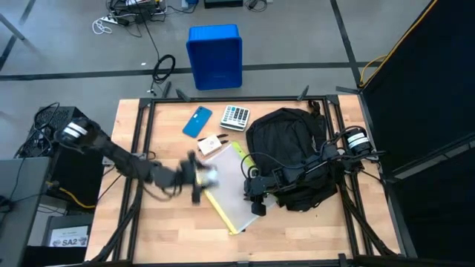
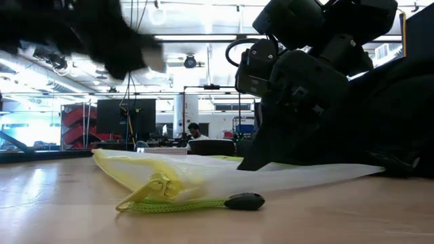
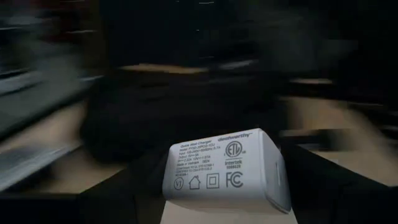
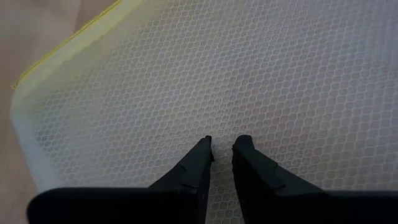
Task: Unpack backpack
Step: Remove the white charger adapter from the white zip bag, then put the gray calculator into the white zip bag
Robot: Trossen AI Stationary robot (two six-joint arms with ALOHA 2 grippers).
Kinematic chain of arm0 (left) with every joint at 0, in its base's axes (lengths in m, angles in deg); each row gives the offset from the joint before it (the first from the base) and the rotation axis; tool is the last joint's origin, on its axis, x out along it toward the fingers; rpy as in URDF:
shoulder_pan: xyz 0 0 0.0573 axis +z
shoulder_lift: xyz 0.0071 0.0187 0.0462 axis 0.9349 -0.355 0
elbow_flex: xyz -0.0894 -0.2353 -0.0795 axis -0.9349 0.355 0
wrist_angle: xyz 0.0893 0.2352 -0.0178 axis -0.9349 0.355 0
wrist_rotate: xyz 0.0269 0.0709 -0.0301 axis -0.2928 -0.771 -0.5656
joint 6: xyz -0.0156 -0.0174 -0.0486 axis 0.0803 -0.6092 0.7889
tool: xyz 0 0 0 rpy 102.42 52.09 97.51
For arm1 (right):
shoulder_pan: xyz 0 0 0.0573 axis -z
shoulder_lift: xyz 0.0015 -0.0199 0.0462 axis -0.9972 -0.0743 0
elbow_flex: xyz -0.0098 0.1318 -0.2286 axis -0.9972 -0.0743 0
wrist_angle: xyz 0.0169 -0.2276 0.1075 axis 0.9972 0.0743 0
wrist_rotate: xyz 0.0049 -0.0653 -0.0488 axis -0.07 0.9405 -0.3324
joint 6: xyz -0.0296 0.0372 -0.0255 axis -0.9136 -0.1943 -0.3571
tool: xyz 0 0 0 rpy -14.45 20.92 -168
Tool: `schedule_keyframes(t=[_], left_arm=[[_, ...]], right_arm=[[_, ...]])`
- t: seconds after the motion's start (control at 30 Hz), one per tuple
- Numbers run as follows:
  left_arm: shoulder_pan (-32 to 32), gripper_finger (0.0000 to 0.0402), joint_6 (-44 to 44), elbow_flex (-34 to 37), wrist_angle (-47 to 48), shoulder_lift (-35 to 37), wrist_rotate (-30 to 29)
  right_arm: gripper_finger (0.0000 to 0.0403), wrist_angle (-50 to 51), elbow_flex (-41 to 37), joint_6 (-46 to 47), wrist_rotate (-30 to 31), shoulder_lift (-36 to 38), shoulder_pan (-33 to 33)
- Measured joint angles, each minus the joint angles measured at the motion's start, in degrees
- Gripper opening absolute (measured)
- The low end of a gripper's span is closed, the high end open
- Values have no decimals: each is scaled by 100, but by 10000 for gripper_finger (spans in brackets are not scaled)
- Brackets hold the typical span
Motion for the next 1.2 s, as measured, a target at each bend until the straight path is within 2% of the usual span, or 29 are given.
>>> schedule_keyframes(t=[0.13, 0.27, 0.43, 0.57, 0.67, 0.8, 0.9, 1.0, 1.2], left_arm=[[998, 235, 322, 664, 2, 499, -828], [1728, 235, 525, 892, 44, 562, -707], [2128, 247, 620, 901, 304, 447, -624], [2187, 279, 450, 899, 360, 447, -571], [2187, 302, 449, 899, 371, 448, -248], [2182, 317, 596, 899, 494, 447, -75], [2176, 316, 713, 899, 383, 447, -73], [2099, 306, 599, 899, -196, 453, 135], [1586, 260, -146, 899, -1596, 453, 1620]], right_arm=[[38, -18, -2, -25, 0, 0, 0], [36, -18, -2, -65, 0, 0, 0], [40, -20, -2, -115, -31, 0, 2], [46, -19, 0, -121, -41, 0, 2], [48, -18, 0, -129, -61, 0, 2], [44, -18, 0, -192, -81, 0, 2], [40, -18, 0, -294, -91, 0, 12], [39, -21, 0, -415, -107, 0, 40], [47, -44, 2, -855, -120, 2, 145]])
